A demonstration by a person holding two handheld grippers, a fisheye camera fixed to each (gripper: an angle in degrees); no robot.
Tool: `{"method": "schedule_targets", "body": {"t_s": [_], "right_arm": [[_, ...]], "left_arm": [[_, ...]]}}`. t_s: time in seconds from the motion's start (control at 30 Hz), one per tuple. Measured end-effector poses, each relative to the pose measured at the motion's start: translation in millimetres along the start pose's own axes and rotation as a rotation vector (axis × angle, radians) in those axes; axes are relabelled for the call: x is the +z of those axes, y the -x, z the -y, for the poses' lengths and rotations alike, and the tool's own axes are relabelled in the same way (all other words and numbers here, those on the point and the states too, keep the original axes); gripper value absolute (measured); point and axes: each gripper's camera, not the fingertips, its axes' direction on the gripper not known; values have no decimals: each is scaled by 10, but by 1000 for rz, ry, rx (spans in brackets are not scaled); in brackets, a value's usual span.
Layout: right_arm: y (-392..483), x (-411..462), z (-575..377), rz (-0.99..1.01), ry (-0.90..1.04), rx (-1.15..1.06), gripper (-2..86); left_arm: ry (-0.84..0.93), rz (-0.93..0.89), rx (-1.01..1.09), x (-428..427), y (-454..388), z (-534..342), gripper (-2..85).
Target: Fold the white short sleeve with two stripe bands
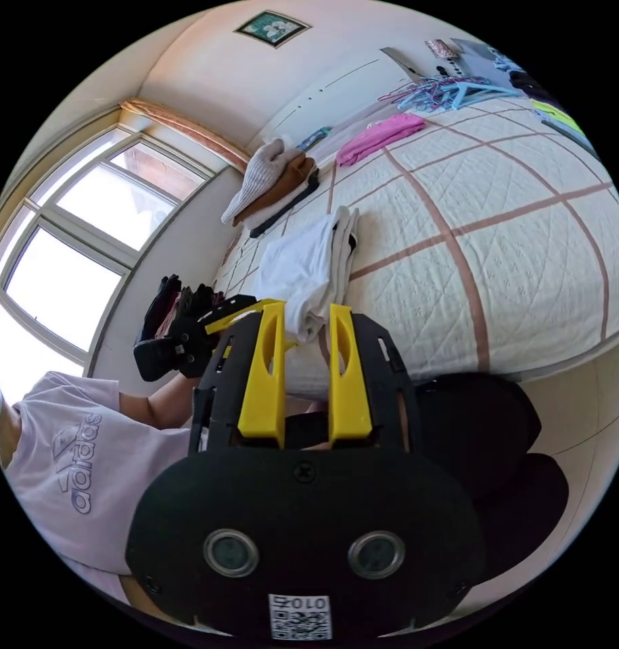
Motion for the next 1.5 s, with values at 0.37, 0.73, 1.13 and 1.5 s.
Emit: {"method": "schedule_targets", "body": {"t_s": [0.37, 0.73, 1.13, 1.5], "right_arm": [[-619, 84, 355, 321, 76, 194, 162], [-973, 248, 957, 490, 119, 282, 188], [-1026, -30, 1239, 460, 109, 285, 75], [-780, -301, 1701, 612, 49, 256, 72]], "left_arm": [[-138, -96, -238, -264, 329, -310, 36], [-166, -107, -262, -245, 513, -696, 35], [4, -272, -911, -491, 1225, -2389, 108], [-241, -884, -1564, 23, 1664, -4047, 146]]}}
